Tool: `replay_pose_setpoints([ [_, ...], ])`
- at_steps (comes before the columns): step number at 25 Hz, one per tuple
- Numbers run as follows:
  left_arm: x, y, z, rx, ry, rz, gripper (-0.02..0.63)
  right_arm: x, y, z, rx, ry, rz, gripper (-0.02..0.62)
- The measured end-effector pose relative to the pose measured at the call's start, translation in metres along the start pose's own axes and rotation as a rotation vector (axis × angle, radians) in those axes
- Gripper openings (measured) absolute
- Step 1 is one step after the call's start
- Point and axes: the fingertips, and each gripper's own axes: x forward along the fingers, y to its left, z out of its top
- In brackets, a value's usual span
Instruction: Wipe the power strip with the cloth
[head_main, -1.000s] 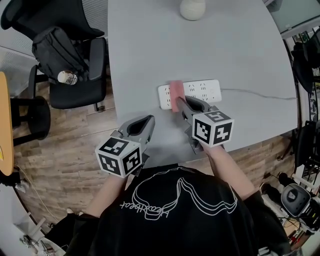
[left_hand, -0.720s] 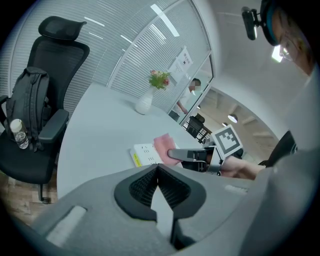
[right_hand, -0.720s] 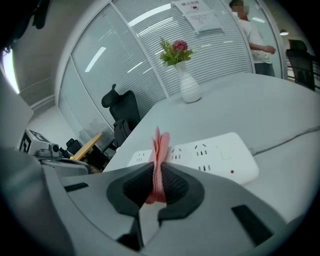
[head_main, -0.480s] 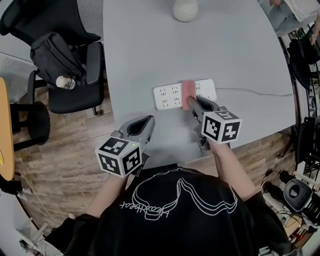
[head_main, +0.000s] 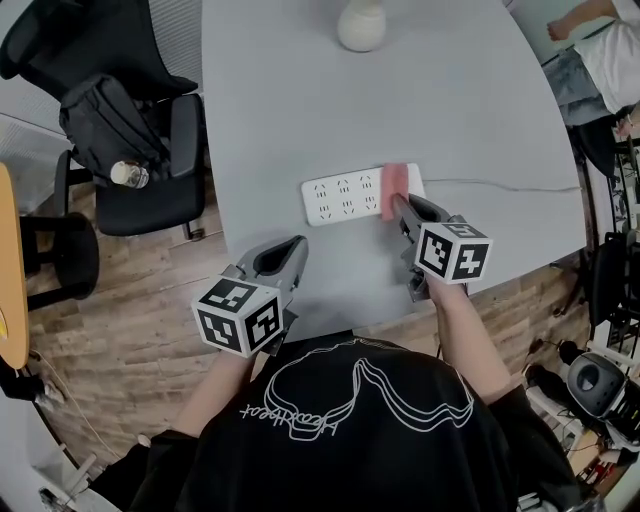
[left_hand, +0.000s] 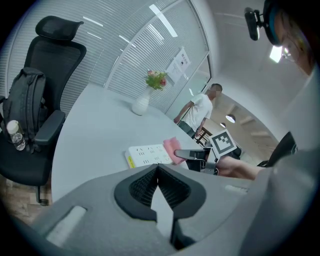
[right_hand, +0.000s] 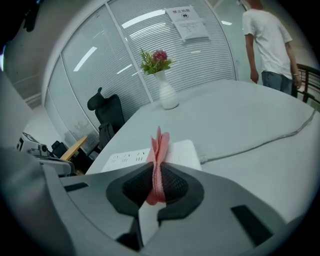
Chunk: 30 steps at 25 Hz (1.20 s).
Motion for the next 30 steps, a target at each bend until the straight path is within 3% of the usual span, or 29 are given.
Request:
replay_pose_setpoints([
  [12,0.0,-0.007,-0.002,0.003,0.002,-0.016,0.012,-0.022,-0.044,0.004,0.014,-0.026,-0.11,0.043],
  [20,-0.002,-0.005,-0.005,-0.004,0.005,-0.017,0.012,-0.026,-0.053,0.004,0.028,-0.036,-0.139,0.043],
  [24,-0.002,-0.005,-0.005,-0.011,0.003,-0.017,0.012,-0.031,-0.049,0.011,0.033,-0.048,-0.129,0.043],
  [30,-0.007,0.001,-0.009,-0.023,-0.001,-0.009,0.012,-0.032,-0.007,0.025,0.013,-0.087,-0.04,0.043],
])
